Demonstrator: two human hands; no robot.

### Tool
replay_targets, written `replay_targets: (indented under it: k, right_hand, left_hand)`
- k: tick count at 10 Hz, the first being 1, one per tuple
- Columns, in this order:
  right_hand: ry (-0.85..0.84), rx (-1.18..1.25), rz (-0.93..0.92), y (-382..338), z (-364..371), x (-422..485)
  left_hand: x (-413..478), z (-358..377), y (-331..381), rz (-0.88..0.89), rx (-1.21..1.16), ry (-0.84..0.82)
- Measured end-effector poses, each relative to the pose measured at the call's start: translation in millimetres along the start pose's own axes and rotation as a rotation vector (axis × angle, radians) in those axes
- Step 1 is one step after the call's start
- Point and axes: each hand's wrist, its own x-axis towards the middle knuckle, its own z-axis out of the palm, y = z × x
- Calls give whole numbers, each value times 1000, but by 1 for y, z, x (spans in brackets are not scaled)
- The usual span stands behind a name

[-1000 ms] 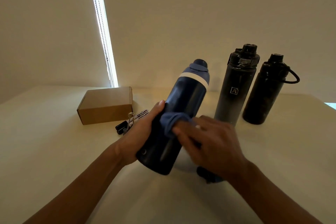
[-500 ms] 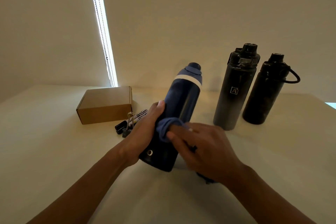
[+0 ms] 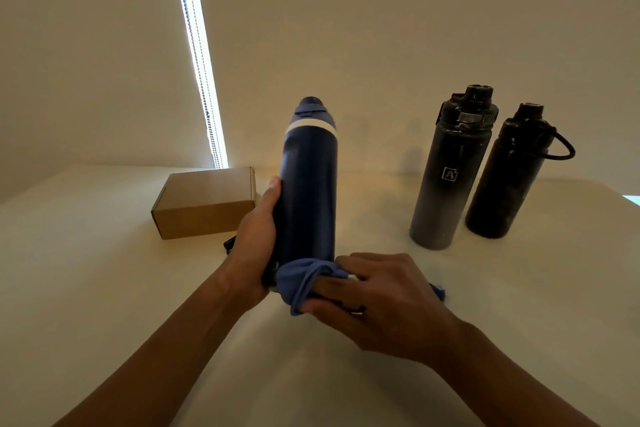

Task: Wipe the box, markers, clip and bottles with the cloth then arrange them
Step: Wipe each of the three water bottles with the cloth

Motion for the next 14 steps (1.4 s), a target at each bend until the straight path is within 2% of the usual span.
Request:
replay_targets:
  k: [1,2,3,4,5,7,8,9,11,12,13,14]
  right_hand:
    - [32,52,-66,7,2,-13]
    - [68,-137,203,32,42,-14]
    - [451,-590,953,52,50,-11]
    - [333,-7,323,22,12,-16]
    - [297,-51,286,11,-10,1]
    - [474,-57,386,14,-24,5]
    - [549,24,392,9,-29,7]
    - [538,2,341,6,-32,6]
    - [578,61,195,5,-32,1]
    - [607,95,179,-1,-33,2]
    - [613,81,150,-9,-36,1]
    - [612,85,140,-14,-35,3]
  left_hand:
    - [1,-2,0,9,-37,4]
    - [3,-4,2,30,-124,-118]
    - [3,-7,6,44,-255,-245]
    - [2,-8,6,40,-303,-336]
    - [0,-5,6,33,-283,-403]
    - [-2,0,-1,46,-204,-549]
    - [11,3,-7,158,-73,-528]
    - [20,-2,-14,344,151,-534]
    - [28,-10,-5,685,445,-418]
    - [13,-18,-5,753,584,-364]
    - [11,-20,-4,956,673,-103]
    - [10,-25,0,1202,913,30]
